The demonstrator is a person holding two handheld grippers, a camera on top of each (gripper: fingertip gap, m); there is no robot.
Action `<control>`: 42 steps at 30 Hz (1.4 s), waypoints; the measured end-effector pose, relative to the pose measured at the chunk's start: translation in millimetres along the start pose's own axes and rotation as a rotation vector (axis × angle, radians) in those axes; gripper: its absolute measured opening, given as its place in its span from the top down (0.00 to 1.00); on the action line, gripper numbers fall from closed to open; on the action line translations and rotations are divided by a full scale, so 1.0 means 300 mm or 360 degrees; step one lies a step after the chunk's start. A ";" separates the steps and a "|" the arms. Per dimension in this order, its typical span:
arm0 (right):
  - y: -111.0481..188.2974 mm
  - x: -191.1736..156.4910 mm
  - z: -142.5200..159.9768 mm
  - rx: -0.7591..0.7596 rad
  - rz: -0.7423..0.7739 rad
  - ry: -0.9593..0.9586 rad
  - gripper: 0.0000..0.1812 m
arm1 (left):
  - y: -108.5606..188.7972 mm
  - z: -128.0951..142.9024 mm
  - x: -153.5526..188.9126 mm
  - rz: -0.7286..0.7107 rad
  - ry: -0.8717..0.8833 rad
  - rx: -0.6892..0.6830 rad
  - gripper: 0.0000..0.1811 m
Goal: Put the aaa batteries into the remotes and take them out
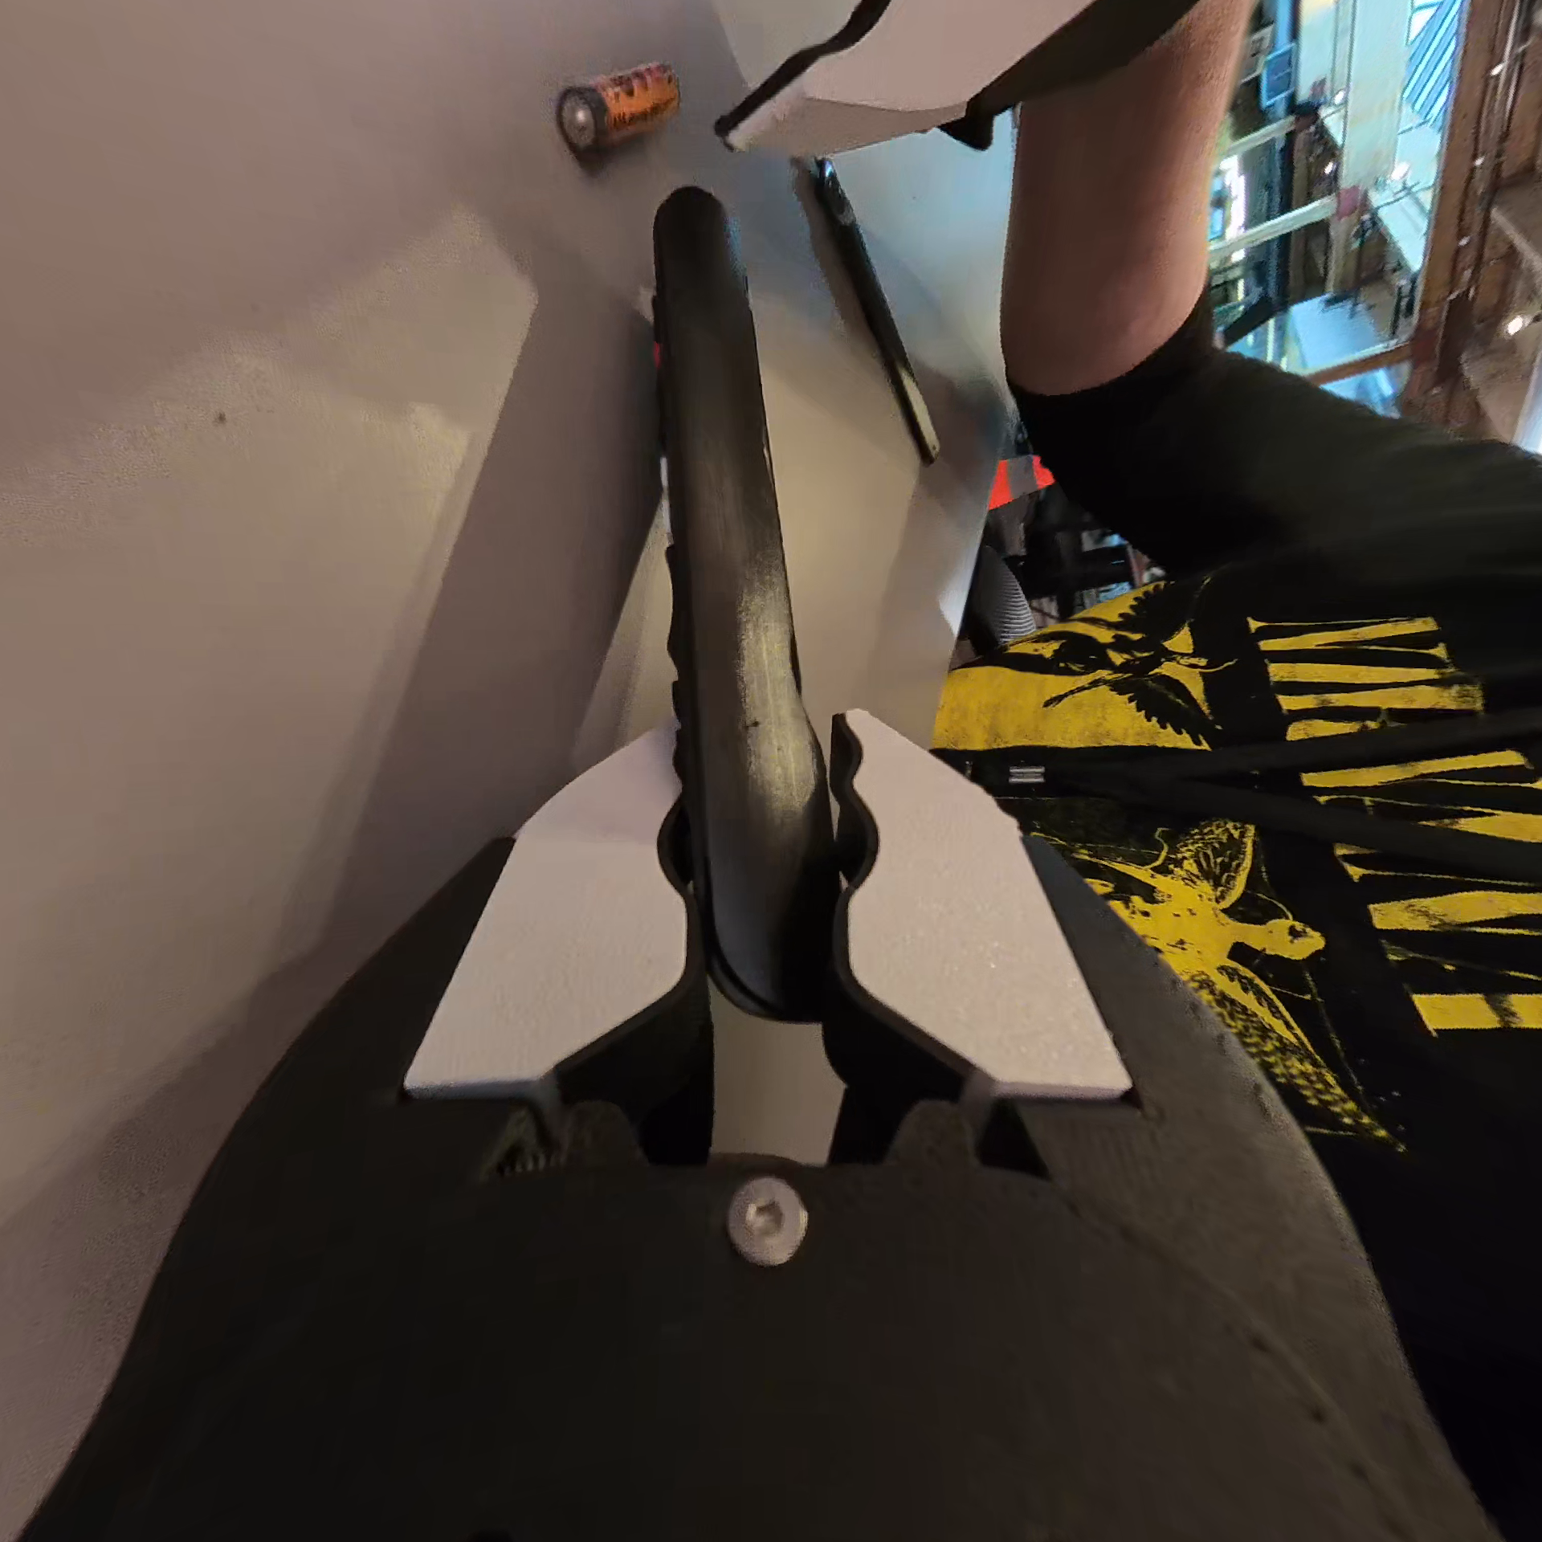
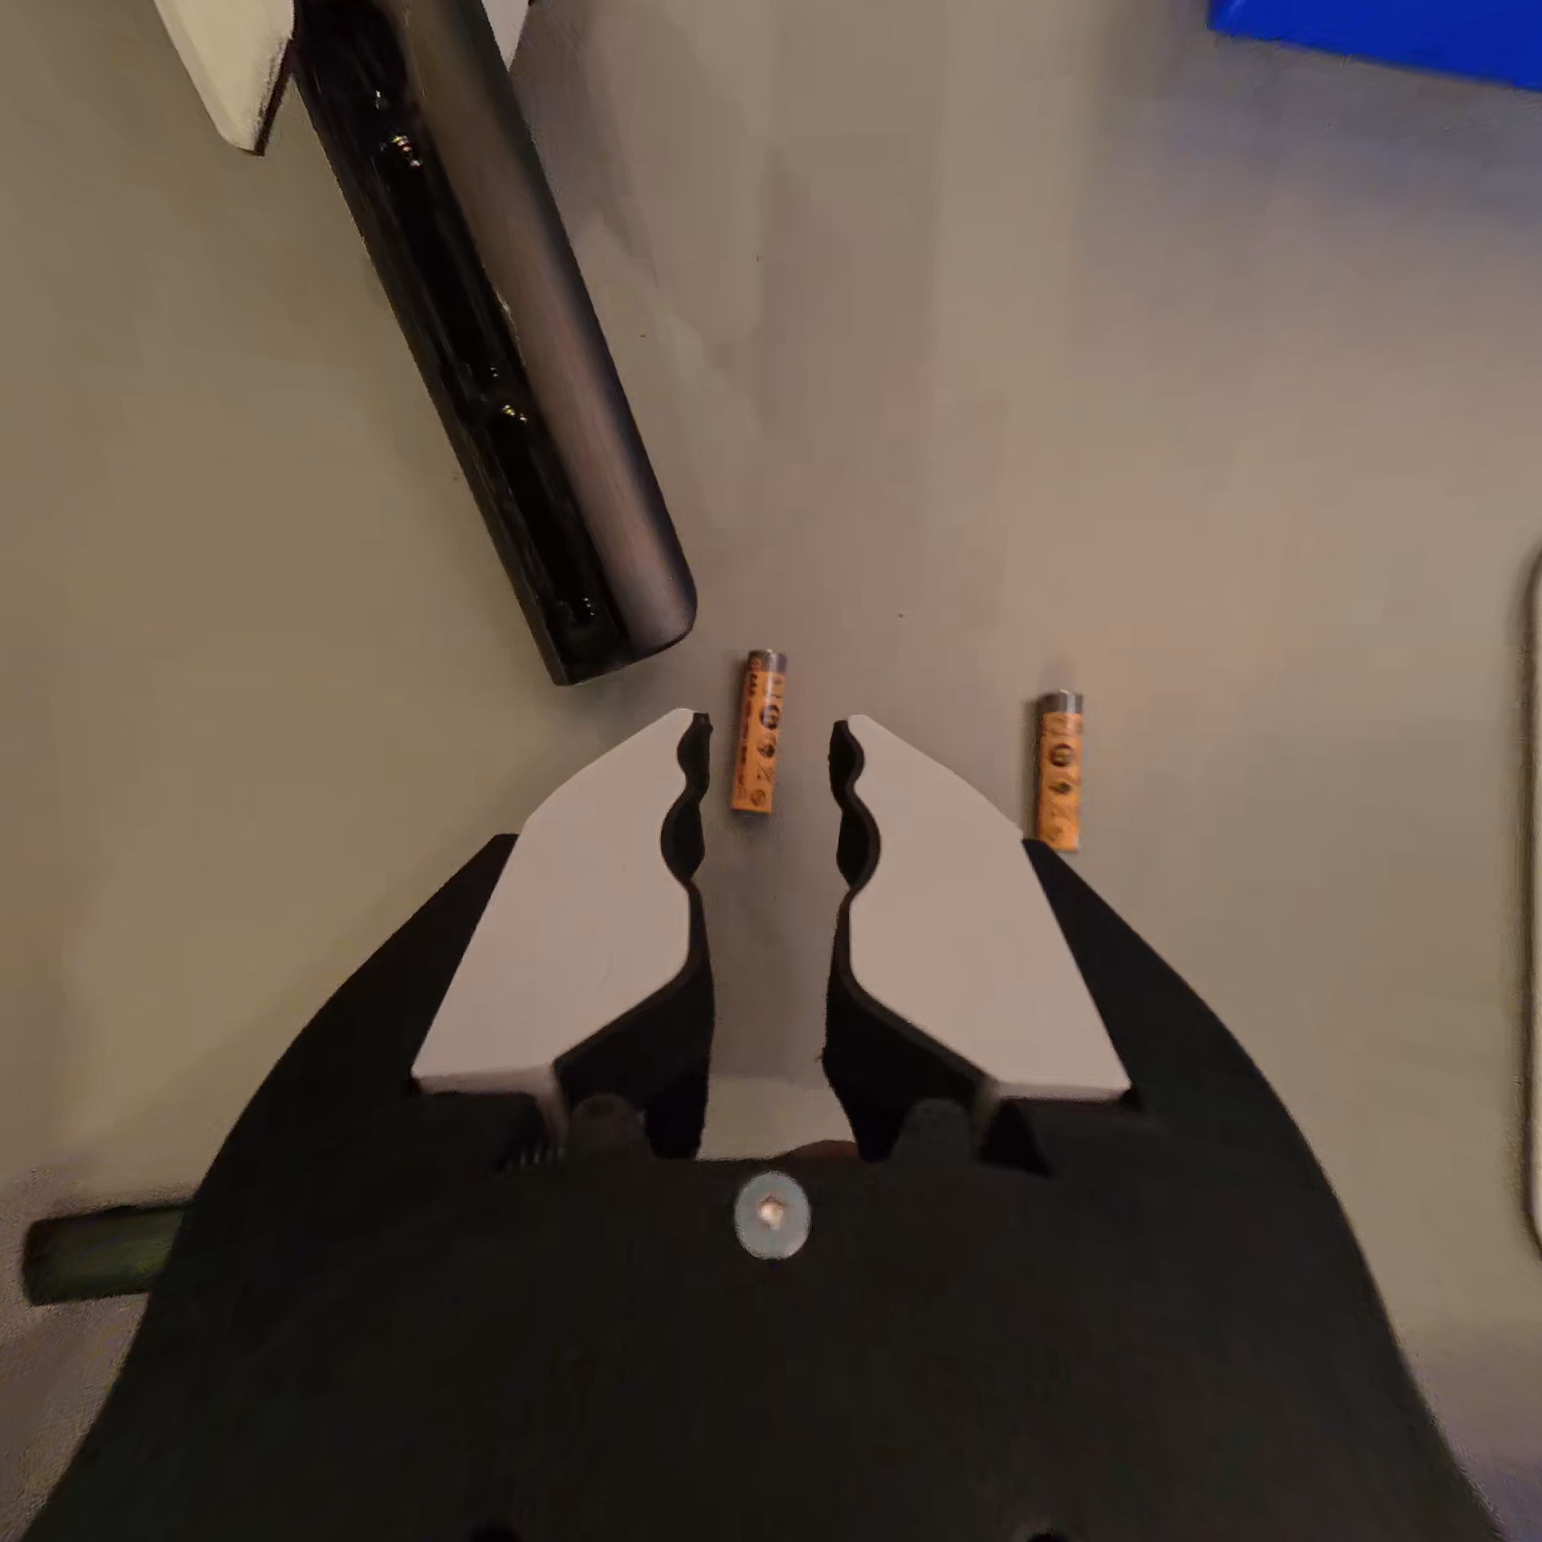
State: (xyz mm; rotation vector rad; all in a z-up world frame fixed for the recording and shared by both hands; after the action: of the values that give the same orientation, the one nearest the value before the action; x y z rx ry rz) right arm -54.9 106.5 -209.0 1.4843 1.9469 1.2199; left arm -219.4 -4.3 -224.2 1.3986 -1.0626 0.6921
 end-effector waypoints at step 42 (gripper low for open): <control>-0.103 -0.141 -0.230 0.0589 0.0020 0.0806 0.89 | -0.078 -0.023 -0.003 0.0249 0.0218 -0.0062 0.85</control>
State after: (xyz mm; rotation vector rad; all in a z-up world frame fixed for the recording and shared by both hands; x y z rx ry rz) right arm -109.0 38.8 -205.1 1.4513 2.6176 1.3991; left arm -197.7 0.0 -234.0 1.2257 -1.0783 0.8641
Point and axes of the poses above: each gripper's, where its closed fingertips meet, y back along the fingers, z out of its underside, x = y × z across the jaws, the point moved 5 cm from there along y, back along the fingers, and after that the axes turned 14 degrees about y, right-handed, at the moved point
